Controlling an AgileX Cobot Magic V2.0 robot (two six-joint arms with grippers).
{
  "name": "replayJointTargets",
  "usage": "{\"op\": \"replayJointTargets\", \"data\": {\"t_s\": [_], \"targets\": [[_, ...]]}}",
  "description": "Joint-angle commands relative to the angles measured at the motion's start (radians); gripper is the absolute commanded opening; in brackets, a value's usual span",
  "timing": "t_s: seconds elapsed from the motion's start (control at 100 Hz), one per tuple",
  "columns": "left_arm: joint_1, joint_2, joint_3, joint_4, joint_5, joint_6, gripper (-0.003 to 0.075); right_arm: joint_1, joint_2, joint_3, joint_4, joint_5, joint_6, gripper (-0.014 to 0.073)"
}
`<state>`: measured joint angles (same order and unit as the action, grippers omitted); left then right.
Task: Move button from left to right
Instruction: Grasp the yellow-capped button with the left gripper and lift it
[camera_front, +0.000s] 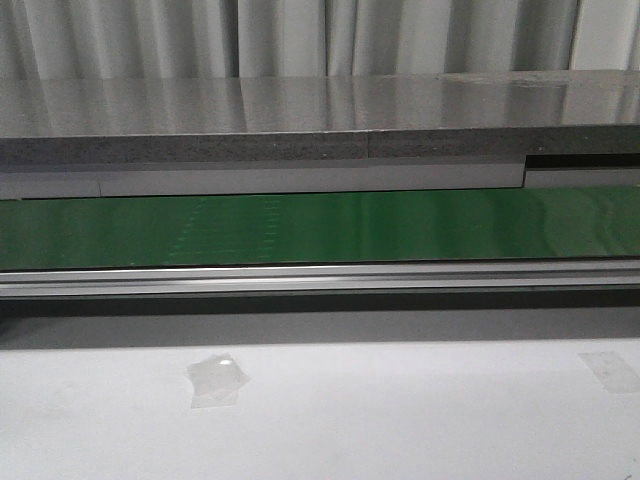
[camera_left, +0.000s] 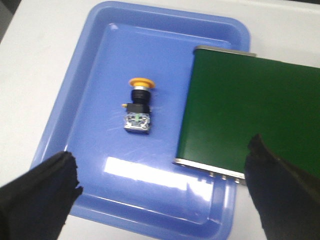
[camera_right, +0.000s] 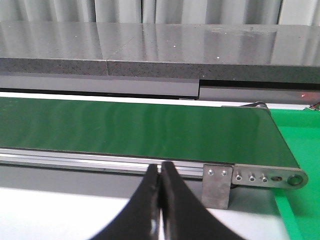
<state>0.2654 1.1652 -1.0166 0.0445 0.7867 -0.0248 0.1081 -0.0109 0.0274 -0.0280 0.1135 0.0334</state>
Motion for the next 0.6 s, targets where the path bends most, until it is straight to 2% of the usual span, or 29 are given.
{"op": "replayJointTargets", "data": {"t_s": [0.0, 0.26, 0.59], "targets": [[0.042, 0.057, -0.063, 0.001, -0.076, -0.001, 0.064, 0.0, -0.019, -0.016, 0.001, -0.075, -0.01, -0.0068], [0.123, 0.336, -0.214, -0.007, -0.096, 0.008, 0.064, 0.0, -0.019, -0.016, 0.001, -0.075, -0.01, -0.0068], [0.128, 0.583, -0.342, -0.05, -0.091, 0.043, 0.064, 0.0, -0.019, -0.016, 0.001, -0.075, -0.01, -0.0068]]}}
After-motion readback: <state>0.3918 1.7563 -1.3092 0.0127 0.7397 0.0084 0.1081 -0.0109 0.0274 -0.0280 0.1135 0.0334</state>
